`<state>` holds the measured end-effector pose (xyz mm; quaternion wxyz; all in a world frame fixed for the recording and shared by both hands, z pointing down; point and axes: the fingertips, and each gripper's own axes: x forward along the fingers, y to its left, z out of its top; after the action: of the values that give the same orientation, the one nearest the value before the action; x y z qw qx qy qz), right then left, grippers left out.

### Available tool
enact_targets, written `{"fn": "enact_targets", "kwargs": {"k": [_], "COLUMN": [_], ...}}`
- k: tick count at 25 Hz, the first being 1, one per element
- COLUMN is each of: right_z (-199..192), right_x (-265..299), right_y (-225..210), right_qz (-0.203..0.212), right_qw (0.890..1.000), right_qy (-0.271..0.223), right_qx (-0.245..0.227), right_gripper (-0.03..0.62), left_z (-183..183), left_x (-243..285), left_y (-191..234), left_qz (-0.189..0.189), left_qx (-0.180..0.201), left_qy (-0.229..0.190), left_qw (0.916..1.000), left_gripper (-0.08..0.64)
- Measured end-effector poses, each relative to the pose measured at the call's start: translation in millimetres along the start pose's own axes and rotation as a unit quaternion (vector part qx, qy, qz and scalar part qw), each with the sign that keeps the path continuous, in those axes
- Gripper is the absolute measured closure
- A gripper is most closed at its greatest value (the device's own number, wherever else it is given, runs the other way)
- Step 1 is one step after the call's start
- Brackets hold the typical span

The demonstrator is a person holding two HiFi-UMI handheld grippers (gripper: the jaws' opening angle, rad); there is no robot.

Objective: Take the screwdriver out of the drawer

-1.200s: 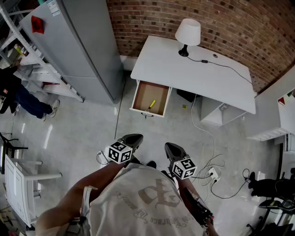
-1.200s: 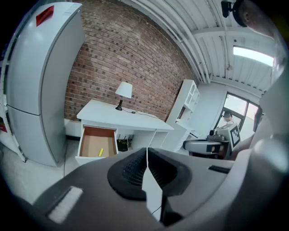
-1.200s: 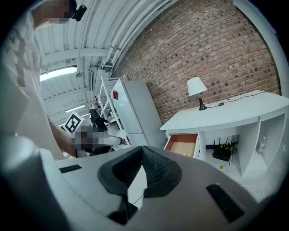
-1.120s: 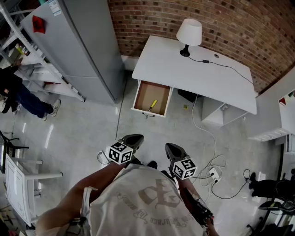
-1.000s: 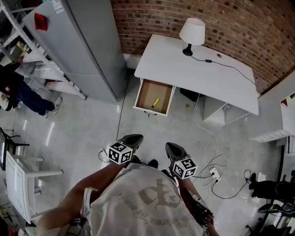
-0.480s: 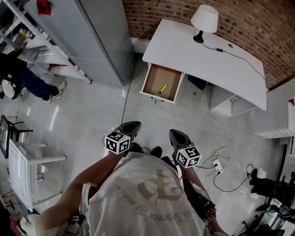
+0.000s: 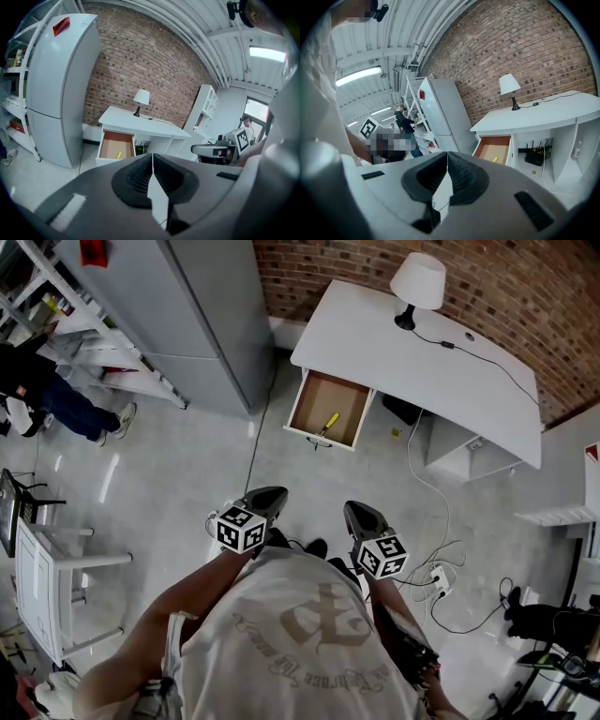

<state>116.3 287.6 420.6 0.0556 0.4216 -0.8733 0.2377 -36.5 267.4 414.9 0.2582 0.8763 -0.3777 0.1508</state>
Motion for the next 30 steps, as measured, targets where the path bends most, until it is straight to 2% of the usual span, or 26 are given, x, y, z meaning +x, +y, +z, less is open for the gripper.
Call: {"fn": "enact_targets", "kwargs": {"k": [16, 30], "right_z": [-2, -8], "right_x": [-14, -43], "right_y": [1, -20], "right_qz": [-0.003, -0.050], "right_qw": [1.000, 0.998], "right_qy": [-0.017, -0.031], "right_qx": [0.014, 0.037], "right_gripper": [0.584, 0.584], "left_z": [3, 25], "left_x": [-9, 27], "left_y": [-11, -38], "left_qz": [0.007, -0.043], "left_qx": [0.004, 0.034], "left_qy": [-0.004, 0.003], "left_qw": [1.0000, 0.9985], "left_gripper": [0.546, 0.546]}}
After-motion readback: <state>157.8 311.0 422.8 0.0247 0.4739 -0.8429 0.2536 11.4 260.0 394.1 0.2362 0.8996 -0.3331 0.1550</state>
